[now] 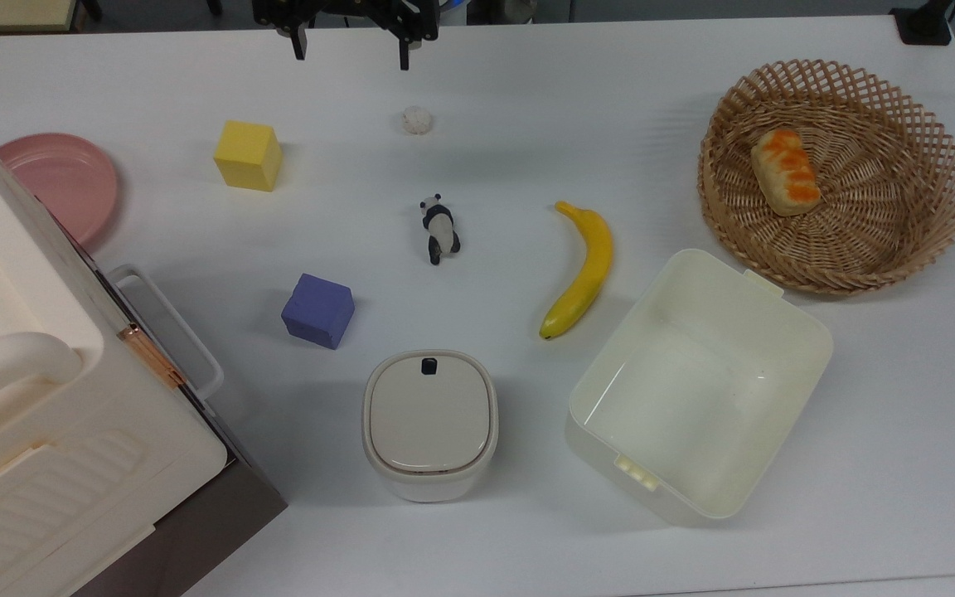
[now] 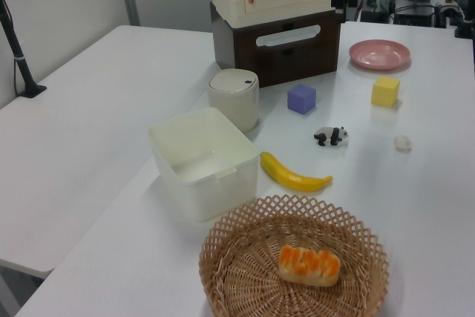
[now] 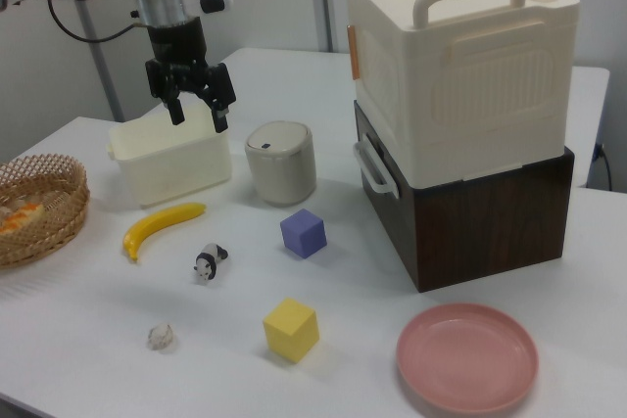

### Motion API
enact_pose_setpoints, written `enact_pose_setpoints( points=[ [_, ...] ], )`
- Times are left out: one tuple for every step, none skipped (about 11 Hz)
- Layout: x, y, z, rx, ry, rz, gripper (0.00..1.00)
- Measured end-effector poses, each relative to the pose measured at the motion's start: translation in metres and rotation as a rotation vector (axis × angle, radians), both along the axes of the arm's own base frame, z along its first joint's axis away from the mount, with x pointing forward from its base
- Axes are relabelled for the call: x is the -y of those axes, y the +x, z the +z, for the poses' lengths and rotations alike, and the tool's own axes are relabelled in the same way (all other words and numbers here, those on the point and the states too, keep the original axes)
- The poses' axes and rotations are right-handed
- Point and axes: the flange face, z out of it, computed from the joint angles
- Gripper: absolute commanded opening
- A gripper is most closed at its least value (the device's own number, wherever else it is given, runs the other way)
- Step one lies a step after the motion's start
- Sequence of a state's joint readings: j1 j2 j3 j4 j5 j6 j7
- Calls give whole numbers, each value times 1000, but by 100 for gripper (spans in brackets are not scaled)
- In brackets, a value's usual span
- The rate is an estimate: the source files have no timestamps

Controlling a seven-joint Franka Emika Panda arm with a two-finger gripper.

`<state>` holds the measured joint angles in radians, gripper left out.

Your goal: Open the trash can

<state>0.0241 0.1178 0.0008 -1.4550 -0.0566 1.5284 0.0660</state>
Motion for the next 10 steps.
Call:
enact_pose_setpoints(
  points=[
    [0, 0, 0, 0, 0, 1, 100],
    [0, 0, -1, -2, 0, 1, 100],
    [0, 0, -2, -5, 0, 1, 100],
    [0, 0, -3, -6, 0, 1, 100],
    [0, 0, -3, -7, 0, 1, 100],
    [0, 0, -4, -10, 0, 10, 100],
    [1, 0, -5, -13, 1, 32, 100],
    [2, 0, -6, -15, 2, 50, 100],
    [2, 0, -7, -18, 2, 59, 100],
    [2, -1, -9, -22, 2, 61, 100]
  ],
)
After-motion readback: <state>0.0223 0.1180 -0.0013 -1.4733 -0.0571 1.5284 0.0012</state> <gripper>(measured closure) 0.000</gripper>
